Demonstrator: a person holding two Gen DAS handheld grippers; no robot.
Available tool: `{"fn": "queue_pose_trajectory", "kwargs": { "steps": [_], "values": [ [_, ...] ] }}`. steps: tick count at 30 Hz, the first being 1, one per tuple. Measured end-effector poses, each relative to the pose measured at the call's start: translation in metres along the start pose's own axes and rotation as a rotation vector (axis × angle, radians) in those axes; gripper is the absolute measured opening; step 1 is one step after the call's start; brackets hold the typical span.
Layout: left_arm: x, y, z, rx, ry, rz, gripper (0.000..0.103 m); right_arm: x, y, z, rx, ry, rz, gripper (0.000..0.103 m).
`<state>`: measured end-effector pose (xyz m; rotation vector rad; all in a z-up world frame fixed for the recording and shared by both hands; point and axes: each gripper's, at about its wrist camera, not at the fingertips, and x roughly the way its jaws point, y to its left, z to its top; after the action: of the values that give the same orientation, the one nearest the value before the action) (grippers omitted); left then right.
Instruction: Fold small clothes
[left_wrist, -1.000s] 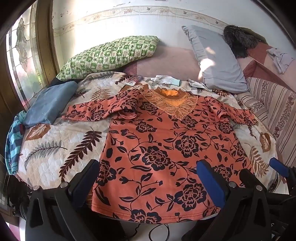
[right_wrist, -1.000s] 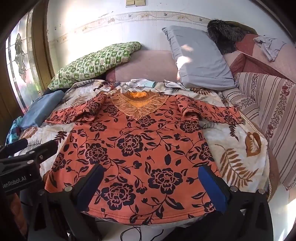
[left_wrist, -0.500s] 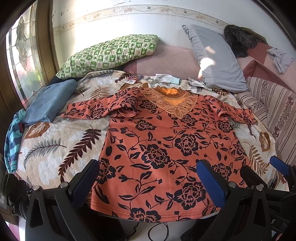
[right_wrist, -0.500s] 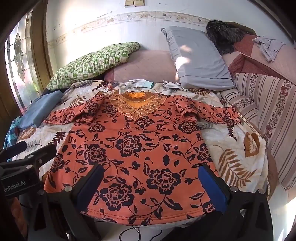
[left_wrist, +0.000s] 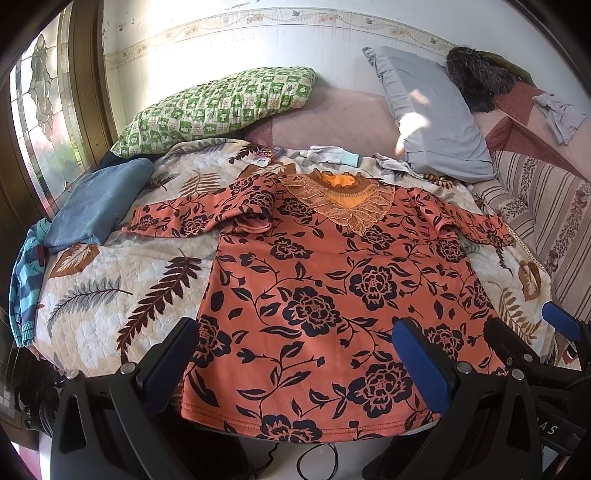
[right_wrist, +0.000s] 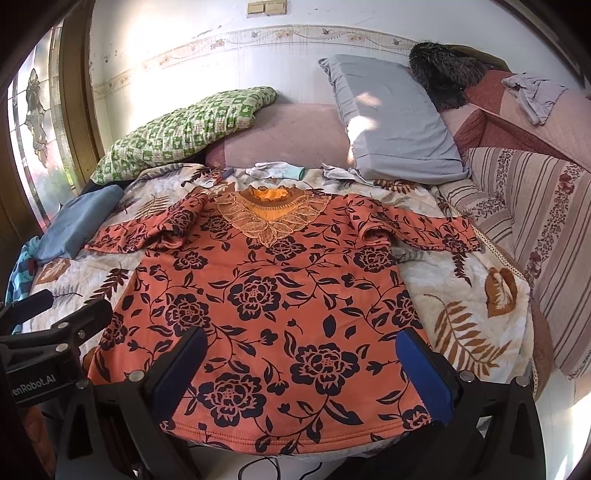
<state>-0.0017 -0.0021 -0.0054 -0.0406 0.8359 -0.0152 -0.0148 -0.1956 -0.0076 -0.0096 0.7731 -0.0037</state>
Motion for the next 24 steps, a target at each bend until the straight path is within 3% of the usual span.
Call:
{"fn": "queue_pose_trajectory", "kwargs": {
  "steps": [24],
  "values": [
    [0.0026,-0.0003,-0.0008,0.003,0.006,-0.002,0.103,0.0,0.0016,0.0047,-0.003,-0.01,0.0,0.103]
  ]
}}
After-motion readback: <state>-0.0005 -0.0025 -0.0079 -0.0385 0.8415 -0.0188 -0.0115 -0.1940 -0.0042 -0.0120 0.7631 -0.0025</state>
